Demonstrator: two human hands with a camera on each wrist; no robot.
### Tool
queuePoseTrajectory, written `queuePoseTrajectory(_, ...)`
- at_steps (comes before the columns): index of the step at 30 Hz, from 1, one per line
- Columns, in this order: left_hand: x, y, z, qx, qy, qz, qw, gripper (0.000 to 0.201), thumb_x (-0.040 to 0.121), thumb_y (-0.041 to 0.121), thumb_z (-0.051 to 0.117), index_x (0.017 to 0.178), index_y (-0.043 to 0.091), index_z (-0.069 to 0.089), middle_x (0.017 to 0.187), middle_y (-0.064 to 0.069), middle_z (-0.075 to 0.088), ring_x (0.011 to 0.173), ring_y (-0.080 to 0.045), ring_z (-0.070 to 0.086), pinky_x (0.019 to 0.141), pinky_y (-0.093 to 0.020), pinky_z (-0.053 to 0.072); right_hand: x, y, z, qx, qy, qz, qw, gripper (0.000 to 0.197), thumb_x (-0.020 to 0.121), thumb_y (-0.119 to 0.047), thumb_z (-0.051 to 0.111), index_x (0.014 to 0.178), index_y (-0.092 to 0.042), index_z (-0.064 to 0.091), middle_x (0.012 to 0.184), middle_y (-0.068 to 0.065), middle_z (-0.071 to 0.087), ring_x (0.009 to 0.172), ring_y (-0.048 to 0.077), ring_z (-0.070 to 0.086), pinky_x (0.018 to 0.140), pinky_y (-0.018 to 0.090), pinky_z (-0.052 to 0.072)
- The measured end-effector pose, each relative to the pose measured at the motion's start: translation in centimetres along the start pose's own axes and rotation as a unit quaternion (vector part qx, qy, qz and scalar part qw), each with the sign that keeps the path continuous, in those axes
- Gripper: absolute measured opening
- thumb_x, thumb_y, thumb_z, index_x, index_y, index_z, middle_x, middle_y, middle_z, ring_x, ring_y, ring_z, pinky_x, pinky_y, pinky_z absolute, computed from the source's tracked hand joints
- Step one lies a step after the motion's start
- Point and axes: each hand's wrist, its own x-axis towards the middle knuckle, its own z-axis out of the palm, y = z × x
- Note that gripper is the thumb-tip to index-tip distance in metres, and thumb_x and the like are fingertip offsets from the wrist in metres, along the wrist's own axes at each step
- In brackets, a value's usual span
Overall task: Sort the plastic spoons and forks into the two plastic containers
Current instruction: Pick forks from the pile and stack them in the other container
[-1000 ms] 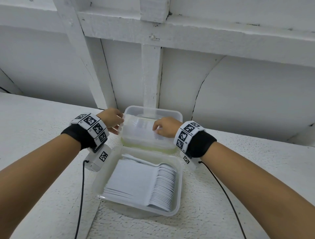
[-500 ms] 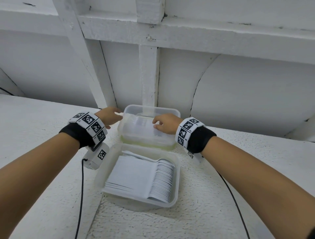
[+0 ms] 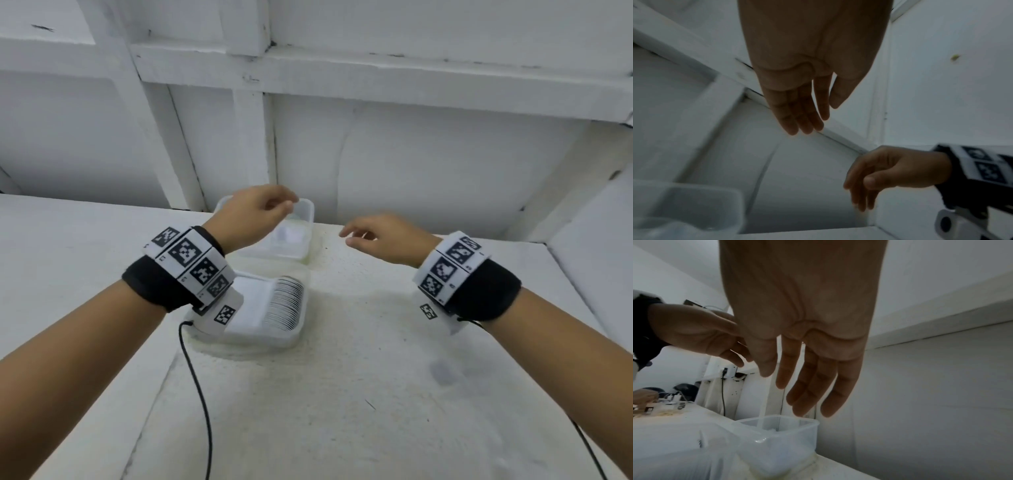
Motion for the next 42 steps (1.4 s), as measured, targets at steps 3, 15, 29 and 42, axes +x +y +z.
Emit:
queuePoseTrajectory(3, -1.3, 3.9, 3.1, -0.056, -0.043, 0.06, 0.996, 0.021, 0.095, 0.017, 0.05, 0.111, 0.012, 0.063, 0.091, 0.005, 0.063, 0.085, -0.009, 0.058, 0.085, -0.027, 0.046, -4.8, 2.5, 0.1, -0.012, -0.003, 0.046, 0.999, 0.025, 0.095, -0.031, 0.051, 0.116, -0.022, 0.061, 0.105, -0.002, 0.062, 0.09, 0.009, 0.055, 0.081, 0.021, 0.039)
queuePoseTrajectory(15, -4.3, 10.0, 19.4, 0.09, -0.331, 0.086, 0.935, 0.038, 0.099, 0.028, 0.041, 0.132, 0.011, 0.049, 0.129, -0.006, 0.056, 0.116, -0.02, 0.051, 0.092, -0.025, 0.037, -17.0, 10.6, 4.6, 0.002, -0.022, 0.221, 0.975, 0.026, 0.094, -0.031, 0.052, 0.117, -0.022, 0.061, 0.107, 0.004, 0.063, 0.089, 0.011, 0.052, 0.08, 0.021, 0.039)
queuePoseTrajectory(29, -4.3, 8.3, 22.1, 0.031, -0.382, -0.029, 0.923, 0.023, 0.093, 0.02, 0.054, 0.071, 0.011, 0.056, 0.064, 0.0, 0.055, 0.057, -0.01, 0.05, 0.054, -0.018, 0.045, -19.0, 11.6, 6.5, 0.027, -0.011, 0.252, 0.967, 0.024, 0.094, -0.032, 0.052, 0.112, -0.02, 0.061, 0.101, 0.001, 0.061, 0.092, 0.013, 0.055, 0.083, 0.025, 0.044)
queuePoseTrajectory(42, -5.5, 5.8, 13.6, -0.37, -0.019, -0.121, 0.921, 0.011, 0.093, 0.012, 0.052, 0.084, 0.016, 0.048, 0.086, -0.003, 0.067, 0.08, -0.016, 0.064, 0.076, -0.033, 0.052, -15.7, 10.0, 8.3, -0.141, -0.078, 0.183, 0.97, 0.043, 0.092, -0.038, 0.054, 0.132, -0.023, 0.049, 0.133, 0.006, 0.042, 0.121, 0.023, 0.041, 0.098, 0.034, 0.038)
